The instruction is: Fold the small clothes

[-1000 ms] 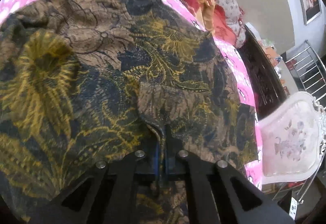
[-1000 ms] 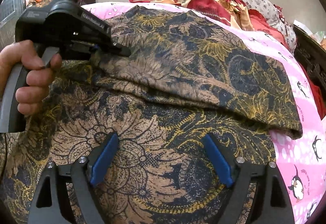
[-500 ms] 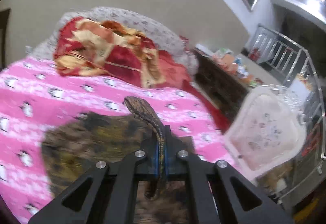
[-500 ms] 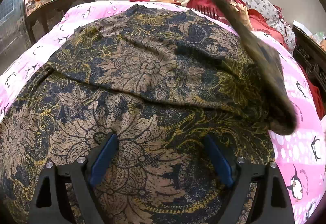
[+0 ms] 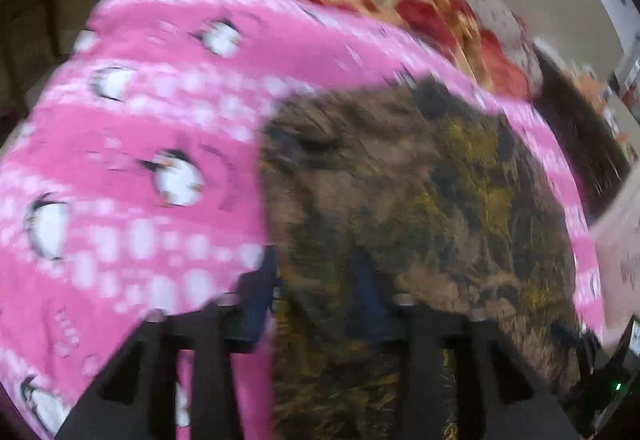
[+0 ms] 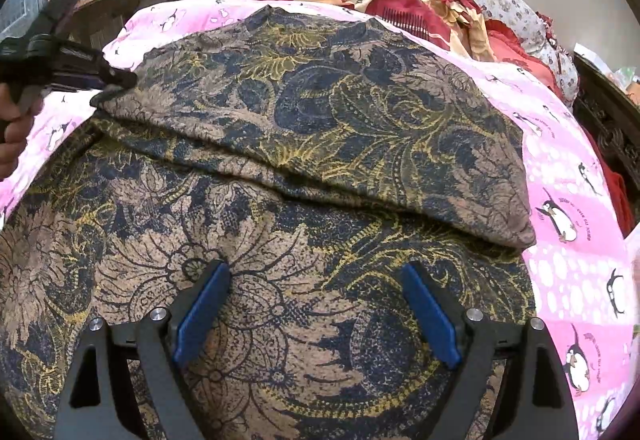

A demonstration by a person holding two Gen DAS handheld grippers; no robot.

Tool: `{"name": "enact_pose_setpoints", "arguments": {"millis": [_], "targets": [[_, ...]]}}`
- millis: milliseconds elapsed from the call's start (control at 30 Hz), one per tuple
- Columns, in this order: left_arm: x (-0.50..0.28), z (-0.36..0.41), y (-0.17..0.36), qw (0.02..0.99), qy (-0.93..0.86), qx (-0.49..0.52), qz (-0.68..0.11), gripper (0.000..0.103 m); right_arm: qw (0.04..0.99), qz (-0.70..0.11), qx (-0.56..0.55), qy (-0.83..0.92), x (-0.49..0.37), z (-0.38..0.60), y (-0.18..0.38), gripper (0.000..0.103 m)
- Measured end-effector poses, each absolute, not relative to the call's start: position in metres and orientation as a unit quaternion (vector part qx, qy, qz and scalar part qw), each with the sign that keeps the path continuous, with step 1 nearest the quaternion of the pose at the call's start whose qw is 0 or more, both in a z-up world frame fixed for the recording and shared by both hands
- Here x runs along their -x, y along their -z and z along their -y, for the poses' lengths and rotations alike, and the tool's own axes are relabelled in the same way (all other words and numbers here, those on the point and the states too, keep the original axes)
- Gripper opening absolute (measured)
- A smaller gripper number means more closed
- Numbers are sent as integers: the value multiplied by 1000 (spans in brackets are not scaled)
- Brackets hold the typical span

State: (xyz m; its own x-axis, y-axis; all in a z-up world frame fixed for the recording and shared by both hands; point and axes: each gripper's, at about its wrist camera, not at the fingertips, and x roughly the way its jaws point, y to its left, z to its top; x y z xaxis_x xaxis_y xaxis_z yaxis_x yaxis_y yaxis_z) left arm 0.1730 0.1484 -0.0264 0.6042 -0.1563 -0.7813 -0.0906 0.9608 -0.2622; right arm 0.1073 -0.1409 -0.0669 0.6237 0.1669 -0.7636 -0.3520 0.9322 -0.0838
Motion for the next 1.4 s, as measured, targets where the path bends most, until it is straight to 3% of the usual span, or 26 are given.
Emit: {"name": "enact_pose_setpoints", "arguments": {"millis": [167,233,333,467,533,633,767,833,1000,1133,1200,1300,1400], "targets": [[-161,-136,-7,914,6,129,-385,47,899,-405,81,-148,-111,141,36,86],[-165,-105,-6,921,26,96,-378,47,917,-365,75,-141,-119,139,6,86],[-173,-78,7,920,18,59,-388,47,914,-365,88,-154,-151,135,-8,86],[-187,-67,54,898,-1,37,-438,47,898,-406,108,-127,-193,168,17,76],[-183,-65,58,908,4,18,-419,47,860,-484,68,-144,-206,203,54,73],[-193,-62,59,909,6,-8,-417,47,874,-453,8,-176,-176,239,65,73],[-202,-69,61,910,20,12,-415,47,863,-475,53,-163,-168,232,58,74],[-201,-68,61,911,20,9,-411,47,857,-489,44,-154,-181,232,38,72],[-202,-67,64,912,18,9,-410,47,895,-423,33,-139,-229,218,-8,74],[-203,-67,65,912,19,13,-410,47,856,-503,32,-111,-285,219,55,78],[-204,-68,66,912,17,11,-411,48,867,-485,8,-109,-284,230,60,90],[-205,-68,66,912,16,11,-410,48,864,-496,24,-85,-282,223,49,90],[-206,-70,66,912,20,19,-410,48,883,-458,42,-91,-267,194,14,81]]}}
